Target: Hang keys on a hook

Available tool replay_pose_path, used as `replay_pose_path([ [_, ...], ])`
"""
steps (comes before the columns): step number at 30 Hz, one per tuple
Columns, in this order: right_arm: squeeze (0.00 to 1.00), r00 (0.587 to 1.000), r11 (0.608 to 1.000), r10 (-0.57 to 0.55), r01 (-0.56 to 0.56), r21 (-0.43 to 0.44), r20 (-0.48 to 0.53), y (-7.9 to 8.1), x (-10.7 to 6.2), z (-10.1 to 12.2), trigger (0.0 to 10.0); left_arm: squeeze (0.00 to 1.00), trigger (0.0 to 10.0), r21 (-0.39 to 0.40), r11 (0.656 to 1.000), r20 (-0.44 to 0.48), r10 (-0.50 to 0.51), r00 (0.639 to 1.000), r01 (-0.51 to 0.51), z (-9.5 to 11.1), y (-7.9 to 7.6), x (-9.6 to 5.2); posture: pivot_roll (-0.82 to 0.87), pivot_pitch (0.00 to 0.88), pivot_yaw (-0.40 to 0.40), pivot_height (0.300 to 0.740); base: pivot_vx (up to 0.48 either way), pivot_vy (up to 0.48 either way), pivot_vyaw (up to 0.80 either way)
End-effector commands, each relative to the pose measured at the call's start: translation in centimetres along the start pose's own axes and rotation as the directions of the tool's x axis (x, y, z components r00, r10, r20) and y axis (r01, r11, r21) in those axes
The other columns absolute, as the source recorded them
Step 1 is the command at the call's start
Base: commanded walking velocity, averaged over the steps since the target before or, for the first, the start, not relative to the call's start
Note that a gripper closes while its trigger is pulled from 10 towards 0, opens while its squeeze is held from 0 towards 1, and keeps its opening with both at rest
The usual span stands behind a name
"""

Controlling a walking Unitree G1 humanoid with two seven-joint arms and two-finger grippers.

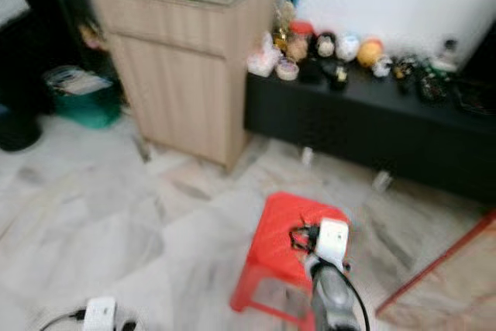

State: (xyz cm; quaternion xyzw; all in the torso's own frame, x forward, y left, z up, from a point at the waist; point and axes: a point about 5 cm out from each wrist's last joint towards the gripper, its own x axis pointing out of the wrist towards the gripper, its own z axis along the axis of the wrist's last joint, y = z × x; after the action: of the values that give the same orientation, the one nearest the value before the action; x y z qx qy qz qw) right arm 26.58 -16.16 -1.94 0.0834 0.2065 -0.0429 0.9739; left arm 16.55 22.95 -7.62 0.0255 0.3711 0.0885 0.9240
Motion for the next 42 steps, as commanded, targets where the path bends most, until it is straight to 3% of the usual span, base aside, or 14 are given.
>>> replay_pose_path([
  [1,0.00,1.000,1.000,-0.019,0.019,0.010,-0.015,-0.6,-0.1,-0.2,10.0,0.00,10.0,0.005,1.000,-0.016,-0.013,1.000,0.013,-0.3,-0.5,-0.1,0.08,0.000,-0.075,0.740,-0.311,0.000,-0.80],
  [11,0.00,1.000,1.000,-0.020,0.020,-0.008,-0.016,-0.9,0.0,-0.1,10.0,0.00,10.0,-0.002,1.000,-0.019,-0.014,1.000,0.014,-0.2,-1.1,0.0,0.08,0.000,-0.090,0.740,-0.031,0.000,-0.80],
  [24,0.00,1.000,1.000,-0.026,0.026,-0.008,-0.013,-1.1,0.0,0.1,10.0,0.00,10.0,-0.026,1.000,-0.031,0.006,1.000,-0.007,-0.3,-1.0,0.1,0.07,0.000,-0.094,0.740,0.000,0.000,0.00],
  [42,0.00,0.999,0.999,-0.038,0.037,-0.014,-0.019,-1.6,0.0,0.0,10.0,0.00,10.0,-0.031,1.000,-0.036,-0.002,0.999,0.001,-0.3,-1.3,0.1,0.06,0.000,-0.094,0.740,0.000,-0.335,0.00],
])
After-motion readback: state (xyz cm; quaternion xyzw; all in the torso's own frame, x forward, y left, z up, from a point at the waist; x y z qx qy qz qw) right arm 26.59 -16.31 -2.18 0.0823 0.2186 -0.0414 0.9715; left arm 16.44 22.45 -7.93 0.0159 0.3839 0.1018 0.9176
